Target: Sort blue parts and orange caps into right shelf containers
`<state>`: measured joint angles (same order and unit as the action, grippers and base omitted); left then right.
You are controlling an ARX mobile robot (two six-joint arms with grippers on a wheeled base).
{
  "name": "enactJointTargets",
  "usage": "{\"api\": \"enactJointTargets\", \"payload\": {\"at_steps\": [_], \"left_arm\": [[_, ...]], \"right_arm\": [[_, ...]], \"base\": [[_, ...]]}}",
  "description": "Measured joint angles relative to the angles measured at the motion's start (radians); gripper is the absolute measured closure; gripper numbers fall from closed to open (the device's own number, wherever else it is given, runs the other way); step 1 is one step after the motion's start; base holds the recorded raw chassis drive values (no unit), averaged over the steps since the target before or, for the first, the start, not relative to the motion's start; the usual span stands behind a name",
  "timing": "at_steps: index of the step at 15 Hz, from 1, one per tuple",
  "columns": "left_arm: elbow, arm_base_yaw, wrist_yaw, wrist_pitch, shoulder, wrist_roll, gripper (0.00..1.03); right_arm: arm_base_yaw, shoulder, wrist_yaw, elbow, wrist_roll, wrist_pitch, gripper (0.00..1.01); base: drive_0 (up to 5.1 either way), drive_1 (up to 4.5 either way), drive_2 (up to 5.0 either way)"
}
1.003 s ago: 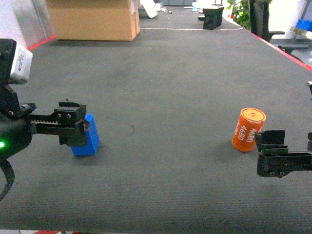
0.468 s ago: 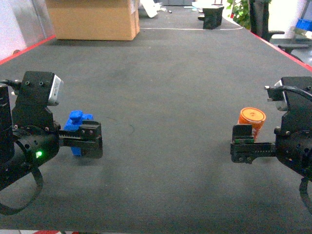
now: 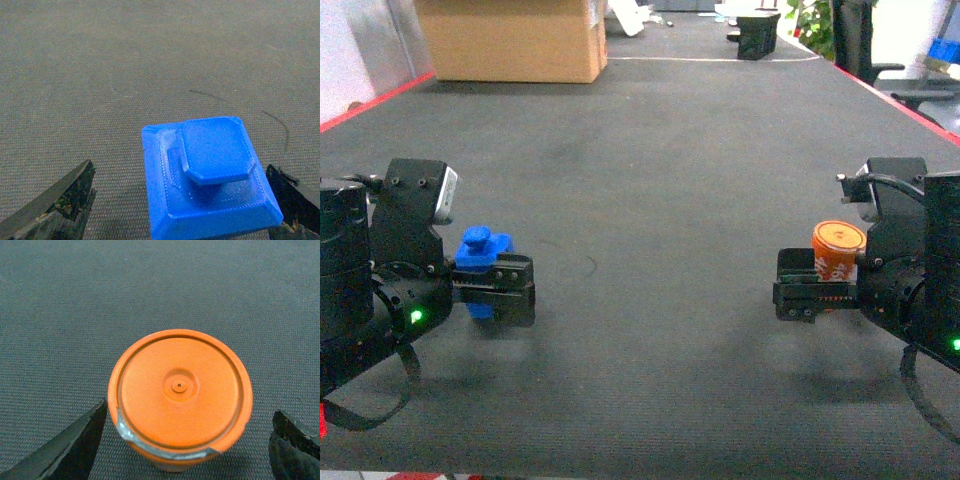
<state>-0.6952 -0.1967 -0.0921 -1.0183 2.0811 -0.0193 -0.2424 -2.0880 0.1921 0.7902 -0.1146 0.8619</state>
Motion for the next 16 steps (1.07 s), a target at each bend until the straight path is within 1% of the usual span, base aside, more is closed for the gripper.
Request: {"api": "enactJointTargets", "payload": {"at_steps": [5,6,8,9,10,11,12,14,15,16], "left_arm": [[-0.042,0.0,0.007,0.034,0.039,0.0,0.05],[-0.052,0.0,0.006,0.043,0.046,0.001,0.05],[-0.068,0.0,0.006,0.052,0.055,0.001,0.05],[-0.074,0.0,0.006,0.051,0.059,0.001,0.05],[-0.077,0.0,0.002,0.053,0.06,0.001,0.13],[-0.08,0.0,0.003,0.056,0.06,0.002,0.24],[-0.081,0.0,0.003,0.056,0.06,0.002,0.33],[-0.083,0.0,0.003,0.056,0.061,0.002,0.53],[-0.084,0.0,0.003,0.056,0.061,0.001,0.59],[-0.084,0.0,0.003,0.048,0.061,0.002,0.6]], "right_arm": [[0.0,-0.031,0.025,0.052,-0.002,-0.032,0.03],[0.0,-0.038,0.045,0.055,-0.001,-0.03,0.04],[0.0,-0.045,0.066,0.06,0.003,-0.033,0.22],[0.0,-0.048,0.073,0.063,0.004,-0.035,0.33],[0.0,-0.051,0.075,0.066,0.005,-0.042,0.42],[0.0,-0.051,0.074,0.066,0.008,-0.045,0.52],[0.0,-0.051,0.074,0.067,0.008,-0.047,0.55],[0.0,-0.051,0.072,0.068,0.011,-0.046,0.56],[0.0,-0.05,0.071,0.067,0.011,-0.043,0.56],[0.0,-0.049,0.071,0.066,0.011,-0.037,0.56]], "base": [[0.0,0.0,0.0],[0.0,0.0,0.0],[0.0,0.0,0.0],[0.0,0.0,0.0],[0.0,0.0,0.0],[0.0,0.0,0.0],[0.0,0.0,0.0],[0.0,0.0,0.0],[0.0,0.0,0.0],[0.0,0.0,0.0]]}}
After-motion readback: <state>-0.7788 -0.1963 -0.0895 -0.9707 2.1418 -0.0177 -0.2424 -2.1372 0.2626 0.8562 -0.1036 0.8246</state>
